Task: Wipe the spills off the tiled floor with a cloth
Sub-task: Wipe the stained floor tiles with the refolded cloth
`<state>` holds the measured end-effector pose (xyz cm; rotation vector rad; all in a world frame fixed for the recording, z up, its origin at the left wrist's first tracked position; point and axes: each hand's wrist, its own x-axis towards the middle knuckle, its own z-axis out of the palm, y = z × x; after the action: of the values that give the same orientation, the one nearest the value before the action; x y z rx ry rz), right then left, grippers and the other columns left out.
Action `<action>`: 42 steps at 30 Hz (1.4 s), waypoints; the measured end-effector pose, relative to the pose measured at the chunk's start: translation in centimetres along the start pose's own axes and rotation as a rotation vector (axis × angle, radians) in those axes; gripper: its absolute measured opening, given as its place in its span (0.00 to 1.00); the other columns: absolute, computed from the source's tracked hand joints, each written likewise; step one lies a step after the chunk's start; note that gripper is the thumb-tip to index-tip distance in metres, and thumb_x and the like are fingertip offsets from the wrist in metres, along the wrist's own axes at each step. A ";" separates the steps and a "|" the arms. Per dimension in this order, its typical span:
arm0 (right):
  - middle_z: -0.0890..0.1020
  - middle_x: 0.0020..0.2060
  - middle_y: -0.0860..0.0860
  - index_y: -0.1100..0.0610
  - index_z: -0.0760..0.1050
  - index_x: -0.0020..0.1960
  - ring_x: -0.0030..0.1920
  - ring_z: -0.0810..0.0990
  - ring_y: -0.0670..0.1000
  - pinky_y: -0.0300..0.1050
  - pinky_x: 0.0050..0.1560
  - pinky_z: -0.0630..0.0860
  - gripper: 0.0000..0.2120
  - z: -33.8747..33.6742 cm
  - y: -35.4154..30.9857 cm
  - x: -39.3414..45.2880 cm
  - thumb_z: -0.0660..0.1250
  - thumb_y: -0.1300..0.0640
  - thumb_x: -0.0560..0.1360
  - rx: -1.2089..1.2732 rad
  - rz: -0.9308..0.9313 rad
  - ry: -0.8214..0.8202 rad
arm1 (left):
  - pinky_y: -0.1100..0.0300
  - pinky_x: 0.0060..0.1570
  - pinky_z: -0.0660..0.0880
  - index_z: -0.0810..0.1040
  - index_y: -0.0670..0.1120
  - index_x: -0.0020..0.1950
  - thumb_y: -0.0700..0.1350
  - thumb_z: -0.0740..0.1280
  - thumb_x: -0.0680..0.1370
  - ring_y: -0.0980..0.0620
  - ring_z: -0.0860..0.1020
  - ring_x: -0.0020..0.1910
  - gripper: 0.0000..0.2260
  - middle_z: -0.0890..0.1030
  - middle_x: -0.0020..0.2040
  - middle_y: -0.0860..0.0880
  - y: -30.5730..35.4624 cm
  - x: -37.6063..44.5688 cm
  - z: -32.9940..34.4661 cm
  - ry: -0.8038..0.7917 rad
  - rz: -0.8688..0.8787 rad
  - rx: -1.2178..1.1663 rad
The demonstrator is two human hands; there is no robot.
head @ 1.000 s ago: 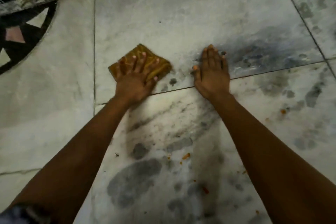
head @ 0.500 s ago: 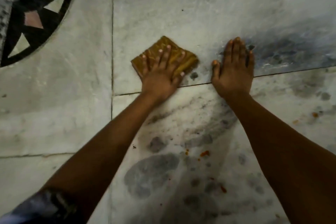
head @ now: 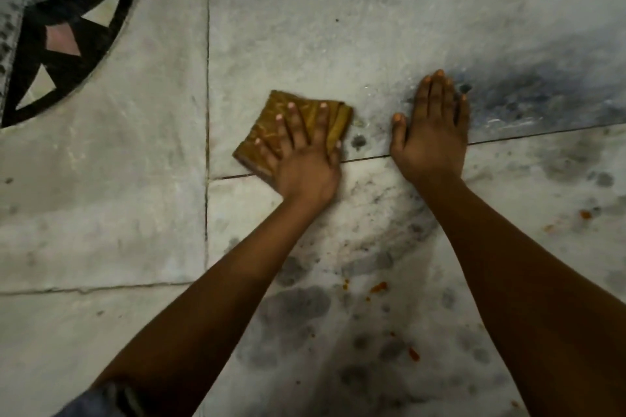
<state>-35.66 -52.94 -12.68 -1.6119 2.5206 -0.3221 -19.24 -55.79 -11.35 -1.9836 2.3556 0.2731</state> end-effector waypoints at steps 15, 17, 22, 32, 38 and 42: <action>0.50 0.76 0.59 0.63 0.46 0.76 0.76 0.48 0.56 0.53 0.74 0.41 0.31 0.1 0.3 0.1 0.48 0.46 0.80 -0.004 0.004 0.003 | 0.37 0.69 0.40 0.45 0.58 0.76 0.58 0.49 0.80 0.41 0.45 0.76 0.25 0.46 0.78 0.43 -3.5 -1.4 -0.6 0.016 0.014 0.015; 0.50 0.76 0.59 0.63 0.46 0.76 0.76 0.48 0.56 0.52 0.74 0.41 0.31 0.1 0.2 0.1 0.48 0.46 0.80 -0.014 -0.002 0.001 | 0.37 0.68 0.40 0.45 0.59 0.75 0.59 0.49 0.80 0.41 0.46 0.76 0.25 0.46 0.78 0.44 -1.2 -1.5 -0.2 0.005 0.110 0.051; 0.51 0.76 0.59 0.62 0.47 0.76 0.76 0.49 0.56 0.52 0.74 0.41 0.31 0.2 0.4 0.0 0.47 0.46 0.79 -0.016 -0.014 0.007 | 0.38 0.69 0.38 0.50 0.59 0.75 0.60 0.49 0.80 0.42 0.45 0.76 0.24 0.45 0.78 0.48 0.2 7.6 -1.5 -0.024 0.152 0.014; 0.51 0.76 0.58 0.62 0.47 0.76 0.76 0.50 0.55 0.51 0.74 0.41 0.31 0.0 0.2 0.0 0.48 0.46 0.79 -0.010 0.006 0.005 | 0.36 0.68 0.37 0.46 0.57 0.76 0.61 0.46 0.78 0.39 0.44 0.75 0.27 0.45 0.78 0.44 -2.8 0.7 -0.5 0.063 -0.089 -0.024; 0.52 0.76 0.59 0.62 0.48 0.76 0.76 0.50 0.55 0.52 0.75 0.44 0.33 -0.1 0.0 0.0 0.45 0.44 0.77 -0.004 0.008 0.007 | 0.39 0.69 0.37 0.48 0.59 0.75 0.60 0.49 0.80 0.42 0.44 0.76 0.25 0.45 0.78 0.48 1.9 6.0 -0.8 -0.040 0.176 -0.018; 0.51 0.76 0.58 0.61 0.47 0.76 0.76 0.49 0.55 0.52 0.75 0.43 0.33 -0.2 0.1 0.0 0.43 0.44 0.77 -0.013 0.014 -0.012 | 0.38 0.69 0.37 0.48 0.57 0.76 0.59 0.49 0.80 0.42 0.43 0.76 0.25 0.45 0.78 0.47 -3.0 11.0 -2.4 -0.025 0.012 -0.054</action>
<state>-35.79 -52.92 -12.55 -1.5953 2.5284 -0.2943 -18.10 -67.38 -10.97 -1.9778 2.3704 0.3638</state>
